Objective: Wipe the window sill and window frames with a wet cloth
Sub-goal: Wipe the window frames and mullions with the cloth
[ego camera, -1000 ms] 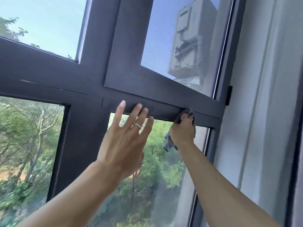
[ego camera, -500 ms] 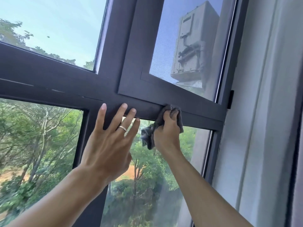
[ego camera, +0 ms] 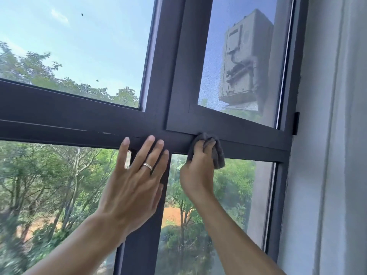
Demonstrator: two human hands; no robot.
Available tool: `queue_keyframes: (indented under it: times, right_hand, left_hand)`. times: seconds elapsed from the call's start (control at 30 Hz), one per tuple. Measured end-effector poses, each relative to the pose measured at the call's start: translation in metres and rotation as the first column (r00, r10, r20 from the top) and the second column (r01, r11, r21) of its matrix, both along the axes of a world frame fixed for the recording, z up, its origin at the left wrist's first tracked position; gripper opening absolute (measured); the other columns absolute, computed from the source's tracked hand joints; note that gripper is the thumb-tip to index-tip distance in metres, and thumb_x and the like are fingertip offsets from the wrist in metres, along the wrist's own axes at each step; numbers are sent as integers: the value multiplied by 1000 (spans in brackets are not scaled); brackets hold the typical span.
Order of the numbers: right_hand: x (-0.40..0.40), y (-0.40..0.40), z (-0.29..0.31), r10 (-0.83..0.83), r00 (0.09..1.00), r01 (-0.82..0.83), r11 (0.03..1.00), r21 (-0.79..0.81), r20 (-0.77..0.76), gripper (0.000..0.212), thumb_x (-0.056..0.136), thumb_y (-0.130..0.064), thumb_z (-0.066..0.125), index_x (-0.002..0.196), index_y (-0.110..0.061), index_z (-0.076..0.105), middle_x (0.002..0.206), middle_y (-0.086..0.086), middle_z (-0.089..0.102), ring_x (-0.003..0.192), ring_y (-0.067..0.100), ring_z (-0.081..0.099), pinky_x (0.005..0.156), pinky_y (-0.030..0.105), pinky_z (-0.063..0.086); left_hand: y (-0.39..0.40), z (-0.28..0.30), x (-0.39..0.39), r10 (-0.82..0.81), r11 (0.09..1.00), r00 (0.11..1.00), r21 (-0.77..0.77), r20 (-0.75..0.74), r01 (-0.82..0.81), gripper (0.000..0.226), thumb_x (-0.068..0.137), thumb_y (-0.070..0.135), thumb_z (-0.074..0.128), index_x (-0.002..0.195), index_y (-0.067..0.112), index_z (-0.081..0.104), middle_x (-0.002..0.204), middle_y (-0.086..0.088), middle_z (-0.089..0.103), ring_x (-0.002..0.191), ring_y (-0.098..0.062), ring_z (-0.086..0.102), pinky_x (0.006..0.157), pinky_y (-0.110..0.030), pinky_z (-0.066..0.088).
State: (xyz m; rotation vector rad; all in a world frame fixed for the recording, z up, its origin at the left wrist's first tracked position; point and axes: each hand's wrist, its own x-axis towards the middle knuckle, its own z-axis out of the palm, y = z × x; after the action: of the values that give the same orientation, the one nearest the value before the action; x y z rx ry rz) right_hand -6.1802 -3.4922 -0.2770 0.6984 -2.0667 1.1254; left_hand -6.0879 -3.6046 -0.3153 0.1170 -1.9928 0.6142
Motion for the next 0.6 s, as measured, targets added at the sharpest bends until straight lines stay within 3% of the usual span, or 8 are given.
queue_keyframes:
  times: [0.1,0.17,0.27,0.33,0.43,0.57,0.6]
  right_hand:
    - [11,-10,-15,85,985,-74,994,78,-148,69,91,8,39,155,-5,18,163,18,-4,149,28,0,116,21,6]
    - [-3,-2,-12,29,997,-25,998,49,-73,70,92,8,42,156,-6,16,164,17,-3,150,30,4,121,31,15]
    - [-2,-2,3,-75,989,86,993,-86,127,68,93,4,41,156,-6,15,163,18,-3,146,37,18,115,41,29]
    - [20,-18,-2,-49,998,50,998,-26,46,67,92,4,39,155,-9,20,164,16,-1,138,38,28,111,41,30]
    - [24,-20,-21,60,990,-53,997,62,-125,69,91,7,39,155,-9,21,164,15,0,142,34,21,117,33,21]
    - [-2,-7,-3,-48,993,56,996,-74,104,66,92,6,39,155,-6,22,163,20,0,141,40,26,115,41,26]
    - [5,-12,-2,-59,994,66,995,-74,96,65,92,5,38,154,-6,23,163,21,1,139,41,28,114,43,27]
  left_hand:
    - [-13,0,4,31,999,1000,-23,-5,-31,62,87,29,48,143,3,45,154,-16,36,145,-33,28,117,-64,4]
    - [-22,1,10,61,997,998,-36,6,-61,63,86,32,47,143,4,46,153,-15,38,144,-34,31,116,-64,5]
    - [-27,2,17,70,997,997,-40,19,-70,67,84,39,49,142,6,48,152,-13,40,142,-35,34,114,-66,9]
    - [-25,3,18,78,996,997,-43,21,-77,66,85,39,49,142,6,48,153,-13,39,143,-34,33,114,-66,10]
    - [-23,3,19,73,996,997,-44,2,-72,65,86,36,61,141,2,48,152,-15,39,143,-34,33,114,-65,10]
    - [-31,4,28,93,995,996,-31,8,-93,82,77,47,72,141,1,48,152,-17,38,143,-35,33,113,-67,10]
    - [-32,4,28,93,995,996,-32,15,-93,83,77,49,73,141,2,48,152,-16,38,143,-34,34,113,-67,11]
